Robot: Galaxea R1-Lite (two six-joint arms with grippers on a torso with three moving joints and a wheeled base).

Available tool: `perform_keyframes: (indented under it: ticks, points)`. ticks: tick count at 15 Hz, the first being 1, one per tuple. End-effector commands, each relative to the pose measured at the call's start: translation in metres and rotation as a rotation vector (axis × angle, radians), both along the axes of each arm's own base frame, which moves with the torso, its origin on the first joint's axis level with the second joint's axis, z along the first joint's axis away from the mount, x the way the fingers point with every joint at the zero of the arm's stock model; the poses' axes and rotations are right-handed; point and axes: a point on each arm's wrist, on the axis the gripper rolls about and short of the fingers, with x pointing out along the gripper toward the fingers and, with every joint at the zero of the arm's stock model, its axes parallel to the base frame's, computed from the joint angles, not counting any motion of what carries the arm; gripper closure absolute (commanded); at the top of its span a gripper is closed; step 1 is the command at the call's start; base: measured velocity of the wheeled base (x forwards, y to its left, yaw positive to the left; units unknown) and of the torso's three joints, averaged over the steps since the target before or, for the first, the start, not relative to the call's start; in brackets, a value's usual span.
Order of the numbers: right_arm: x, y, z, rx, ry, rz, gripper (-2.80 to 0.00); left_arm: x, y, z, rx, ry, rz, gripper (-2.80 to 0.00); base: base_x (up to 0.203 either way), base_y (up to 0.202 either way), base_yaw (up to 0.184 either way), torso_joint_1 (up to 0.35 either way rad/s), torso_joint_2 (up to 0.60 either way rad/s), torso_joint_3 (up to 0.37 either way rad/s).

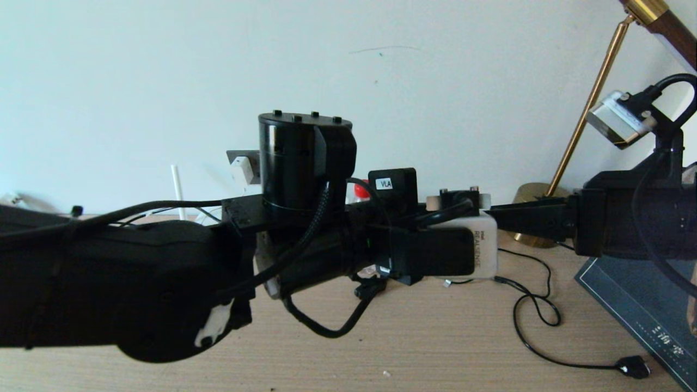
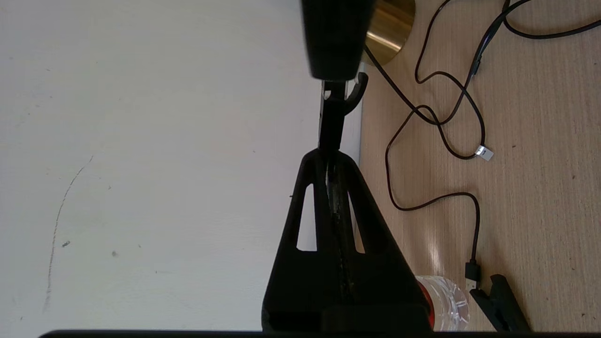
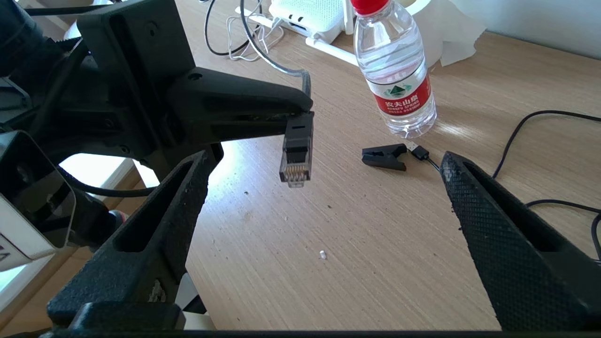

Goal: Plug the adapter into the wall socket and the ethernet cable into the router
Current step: Hand it to the other hand

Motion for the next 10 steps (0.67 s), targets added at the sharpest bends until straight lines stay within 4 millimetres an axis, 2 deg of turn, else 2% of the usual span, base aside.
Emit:
perform_keyframes:
  ticks: [1, 6, 7, 10]
  points:
    - [0.0004, 0.0002, -0.0005, 0.001, 0.002, 0.003, -2.80, -0.0013, 0.0007, 0.0018, -0.002, -0.010, -0.003, 0.00, 0.000, 0.000, 0.000, 0.000, 0.00, 0.000]
    - [0.0035, 0.0023, -0.0032, -0.004, 0.013, 0.008, -2.80, -0.0034, -0.0010, 0.0023, -0.004, -0.011, -0.010, 0.00, 0.000, 0.000, 0.000, 0.000, 0.00, 0.000]
    - [0.0034, 0.0027, -0.0026, -0.002, 0.011, 0.009, 0.00, -0.0041, -0.0011, 0.0029, -0.005, -0.012, -0.012, 0.00, 0.000, 0.000, 0.000, 0.000, 0.00, 0.000]
    - [0.0015, 0.0057, -0.0018, -0.003, 0.006, 0.026, 0.00, -0.0070, -0.0009, 0.0028, -0.006, -0.008, -0.018, 0.00, 0.000, 0.000, 0.000, 0.000, 0.00, 0.000]
